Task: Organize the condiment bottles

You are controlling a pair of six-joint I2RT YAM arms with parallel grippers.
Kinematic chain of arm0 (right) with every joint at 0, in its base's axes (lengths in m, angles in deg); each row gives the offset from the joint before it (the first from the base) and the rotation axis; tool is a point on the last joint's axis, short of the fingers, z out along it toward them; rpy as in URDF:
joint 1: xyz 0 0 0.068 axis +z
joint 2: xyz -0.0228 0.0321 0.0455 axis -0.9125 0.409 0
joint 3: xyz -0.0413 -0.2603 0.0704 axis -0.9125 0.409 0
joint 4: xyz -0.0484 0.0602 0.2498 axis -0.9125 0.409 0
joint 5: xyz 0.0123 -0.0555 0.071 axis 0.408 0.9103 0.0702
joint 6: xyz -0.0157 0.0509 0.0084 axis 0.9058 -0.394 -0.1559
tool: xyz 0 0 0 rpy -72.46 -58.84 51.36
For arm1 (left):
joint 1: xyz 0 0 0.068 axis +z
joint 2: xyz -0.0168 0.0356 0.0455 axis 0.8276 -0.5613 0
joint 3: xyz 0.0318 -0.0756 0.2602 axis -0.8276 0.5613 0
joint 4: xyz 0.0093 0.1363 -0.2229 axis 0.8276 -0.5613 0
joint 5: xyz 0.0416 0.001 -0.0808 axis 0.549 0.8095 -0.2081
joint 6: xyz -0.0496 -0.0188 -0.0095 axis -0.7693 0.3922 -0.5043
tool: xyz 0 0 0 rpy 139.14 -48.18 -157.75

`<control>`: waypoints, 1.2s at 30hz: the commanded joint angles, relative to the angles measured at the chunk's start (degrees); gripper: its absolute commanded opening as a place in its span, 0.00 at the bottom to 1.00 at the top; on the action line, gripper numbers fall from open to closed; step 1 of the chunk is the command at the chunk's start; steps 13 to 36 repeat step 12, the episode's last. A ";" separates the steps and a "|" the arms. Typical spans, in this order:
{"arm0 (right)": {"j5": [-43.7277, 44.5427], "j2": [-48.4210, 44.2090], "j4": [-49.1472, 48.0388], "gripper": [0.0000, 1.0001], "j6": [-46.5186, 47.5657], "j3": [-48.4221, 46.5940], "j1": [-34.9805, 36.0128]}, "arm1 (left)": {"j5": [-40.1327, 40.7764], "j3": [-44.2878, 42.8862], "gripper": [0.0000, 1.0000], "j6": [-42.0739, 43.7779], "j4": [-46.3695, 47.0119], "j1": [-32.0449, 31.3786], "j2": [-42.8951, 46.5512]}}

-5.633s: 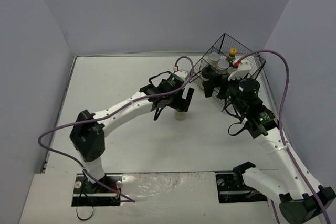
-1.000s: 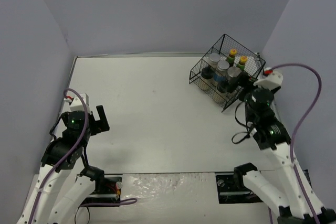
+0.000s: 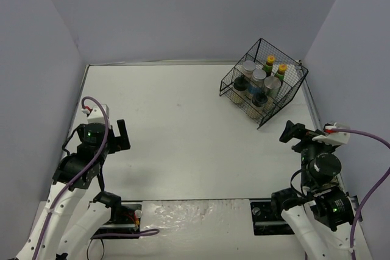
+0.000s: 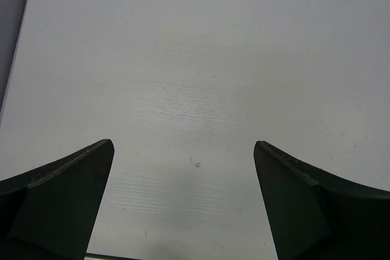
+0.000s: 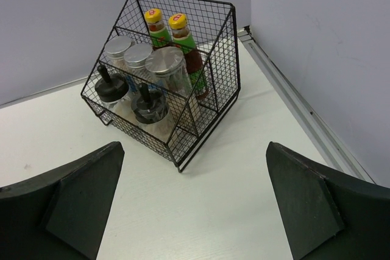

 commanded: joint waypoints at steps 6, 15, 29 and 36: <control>-2.26 0.88 -2.71 1.00 0.82 -0.59 -0.23 | -1.07 -0.86 0.97 0.75 3.84 -0.01 -1.06; -2.68 1.01 -2.63 1.00 0.73 -0.60 -0.23 | -1.07 -0.78 0.97 0.75 3.75 -0.08 -0.81; -2.68 1.01 -2.63 1.00 0.73 -0.60 -0.23 | -1.07 -0.78 0.97 0.75 3.75 -0.08 -0.81; -2.68 1.01 -2.63 1.00 0.73 -0.60 -0.23 | -1.07 -0.78 0.97 0.75 3.75 -0.08 -0.81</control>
